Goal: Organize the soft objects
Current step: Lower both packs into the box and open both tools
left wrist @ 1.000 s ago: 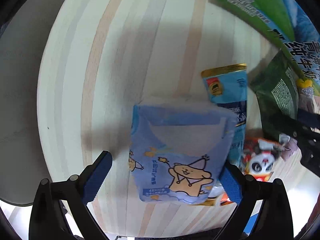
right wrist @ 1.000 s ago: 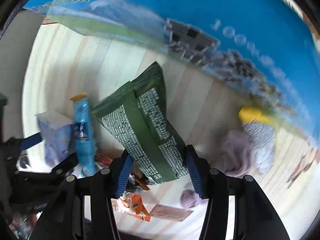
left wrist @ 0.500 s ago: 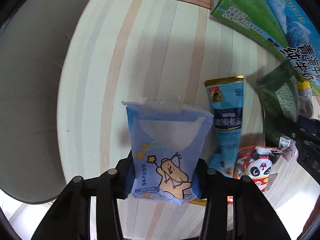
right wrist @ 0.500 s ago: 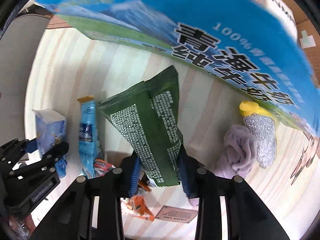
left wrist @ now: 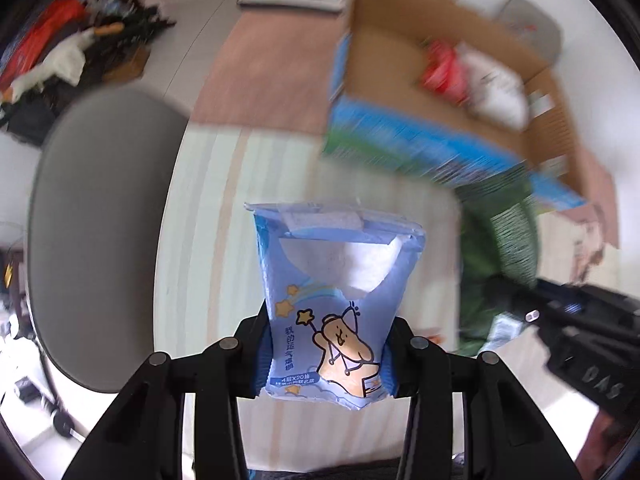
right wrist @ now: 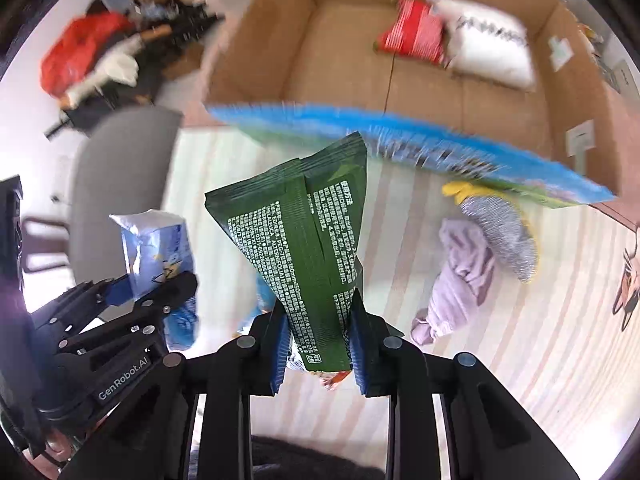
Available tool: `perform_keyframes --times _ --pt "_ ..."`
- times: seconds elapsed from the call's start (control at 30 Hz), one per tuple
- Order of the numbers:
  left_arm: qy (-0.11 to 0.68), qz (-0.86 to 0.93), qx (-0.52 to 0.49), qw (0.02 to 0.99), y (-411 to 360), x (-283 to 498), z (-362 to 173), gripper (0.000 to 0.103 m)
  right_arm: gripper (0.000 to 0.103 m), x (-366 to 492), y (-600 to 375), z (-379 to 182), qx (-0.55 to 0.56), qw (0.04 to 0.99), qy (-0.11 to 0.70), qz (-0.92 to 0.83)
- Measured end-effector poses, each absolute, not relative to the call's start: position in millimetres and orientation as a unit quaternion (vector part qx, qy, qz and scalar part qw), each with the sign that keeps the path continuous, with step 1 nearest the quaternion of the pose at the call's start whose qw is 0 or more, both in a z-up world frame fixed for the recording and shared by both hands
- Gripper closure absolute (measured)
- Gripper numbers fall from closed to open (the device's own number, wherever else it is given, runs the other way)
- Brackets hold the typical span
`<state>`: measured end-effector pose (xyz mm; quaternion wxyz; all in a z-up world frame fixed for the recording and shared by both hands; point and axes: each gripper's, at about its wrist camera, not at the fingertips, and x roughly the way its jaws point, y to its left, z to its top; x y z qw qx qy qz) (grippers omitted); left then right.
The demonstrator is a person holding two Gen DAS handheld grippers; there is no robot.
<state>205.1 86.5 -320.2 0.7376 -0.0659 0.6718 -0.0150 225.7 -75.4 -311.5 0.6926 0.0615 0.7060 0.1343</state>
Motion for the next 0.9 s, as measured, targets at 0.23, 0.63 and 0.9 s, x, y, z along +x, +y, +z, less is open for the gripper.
perform_keyframes --times 0.23,0.63,0.9 --pt "0.636 -0.078 -0.052 0.766 51 298 -249 0.064 0.076 279 -109 -231 0.125 0.741 0.653 0.099" --pt "0.674 -0.068 0.004 0.735 13 468 -312 0.064 0.076 380 -192 -322 0.172 0.691 0.702 -0.028" --pt "0.718 -0.067 0.03 0.693 -4 517 -368 0.064 0.076 398 -190 -392 0.145 0.653 0.741 -0.063"
